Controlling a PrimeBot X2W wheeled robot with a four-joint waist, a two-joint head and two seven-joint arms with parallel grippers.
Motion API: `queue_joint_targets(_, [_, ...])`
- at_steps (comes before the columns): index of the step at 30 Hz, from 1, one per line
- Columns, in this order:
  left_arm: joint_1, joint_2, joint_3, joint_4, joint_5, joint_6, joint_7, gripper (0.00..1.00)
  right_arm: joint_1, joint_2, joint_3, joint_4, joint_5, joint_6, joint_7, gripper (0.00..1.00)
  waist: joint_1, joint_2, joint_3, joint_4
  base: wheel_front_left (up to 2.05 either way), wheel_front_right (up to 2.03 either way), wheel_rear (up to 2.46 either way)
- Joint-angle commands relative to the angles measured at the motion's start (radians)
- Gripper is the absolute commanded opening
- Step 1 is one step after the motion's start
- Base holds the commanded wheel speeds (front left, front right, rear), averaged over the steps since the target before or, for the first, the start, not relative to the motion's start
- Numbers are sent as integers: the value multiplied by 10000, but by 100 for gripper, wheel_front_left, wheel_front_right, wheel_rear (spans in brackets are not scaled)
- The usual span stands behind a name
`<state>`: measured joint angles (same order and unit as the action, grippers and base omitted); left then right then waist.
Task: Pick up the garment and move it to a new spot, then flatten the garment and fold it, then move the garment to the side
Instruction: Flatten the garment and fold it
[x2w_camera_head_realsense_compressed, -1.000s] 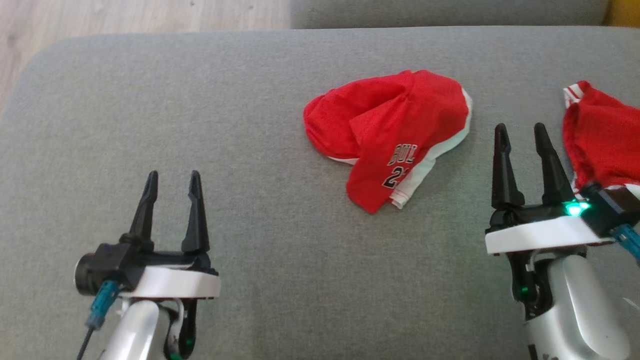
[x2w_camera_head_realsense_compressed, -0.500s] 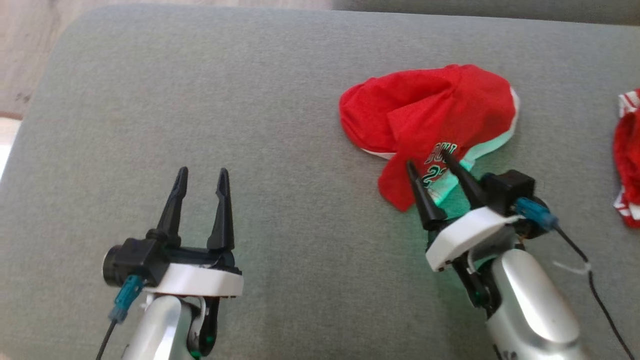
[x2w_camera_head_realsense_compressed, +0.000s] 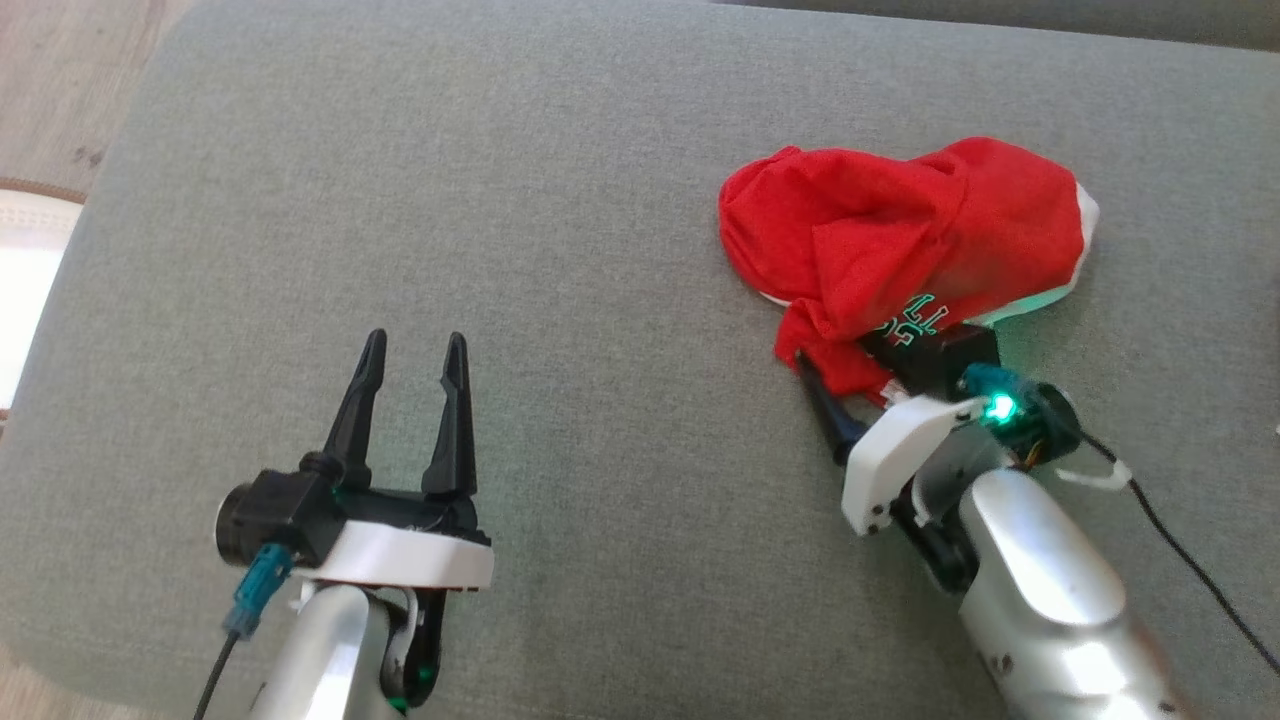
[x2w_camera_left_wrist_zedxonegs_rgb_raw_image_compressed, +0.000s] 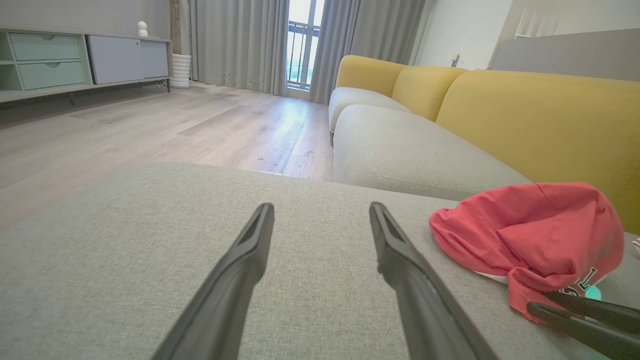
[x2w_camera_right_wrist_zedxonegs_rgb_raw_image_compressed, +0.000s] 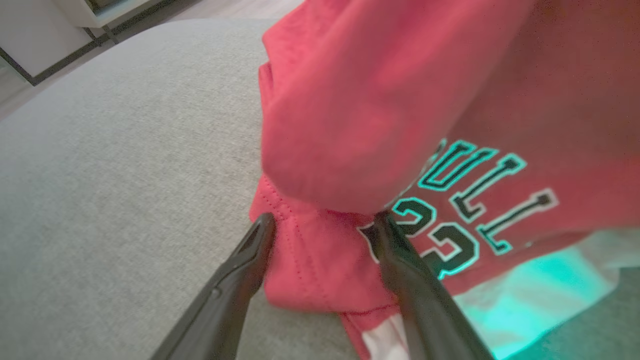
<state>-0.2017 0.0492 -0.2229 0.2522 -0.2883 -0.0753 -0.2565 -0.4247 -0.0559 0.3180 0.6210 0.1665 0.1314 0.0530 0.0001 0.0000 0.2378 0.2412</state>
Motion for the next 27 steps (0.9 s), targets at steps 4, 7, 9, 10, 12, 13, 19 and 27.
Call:
queue_joint_targets(4, [-409, 17, 260, -197, 42, -103, -53, 100, -801, 57, -406, 717, -398, -7, -306, 0, -1, 0, 77, 135, 0, 0, 0])
queue_joint_targets(7, [-423, 14, 201, -169, -54, -76, -53, 100, -1048, 57, -614, 910, -376, -7, -705, 0, -1, 0, -7, 139, 0, 0, 0])
queue_joint_targets(9, [-402, 13, 200, -157, -77, -42, -53, 100, -1245, 57, -603, 873, -292, -7, -1057, 0, -1, 0, -88, 109, 0, 0, 0])
queue_joint_targets(10, [-381, 13, 203, -145, -81, -29, -53, 100, -1351, 57, -524, 821, -216, -7, -1221, 0, -1, 0, -147, 89, 0, 0, 0])
queue_joint_targets(12, [-335, 13, 212, -122, -76, -21, -53, 100, -1624, 57, -229, 656, -33, -7, -1479, 0, -1, 0, -262, 42, 0, 0, 0])
queue_joint_targets(13, [-327, 12, 216, -121, -82, -24, -53, 100, -1801, 57, -37, 541, 65, -7, -1578, 0, -1, 0, -318, 23, 0, 0, 0])
queue_joint_targets(19, [-269, 12, 186, -132, -153, 0, -53, 100, -2976, 57, 1084, -203, 819, -7, -1858, 0, -1, 0, -630, 26, 0, 0, 0])
queue_joint_targets(27, [-57, 11, 202, -214, -308, 106, -53, 100, -5270, 57, 1693, -1206, 2604, -7, -2615, 0, -1, 0, -961, 167, 0, 0, 0])
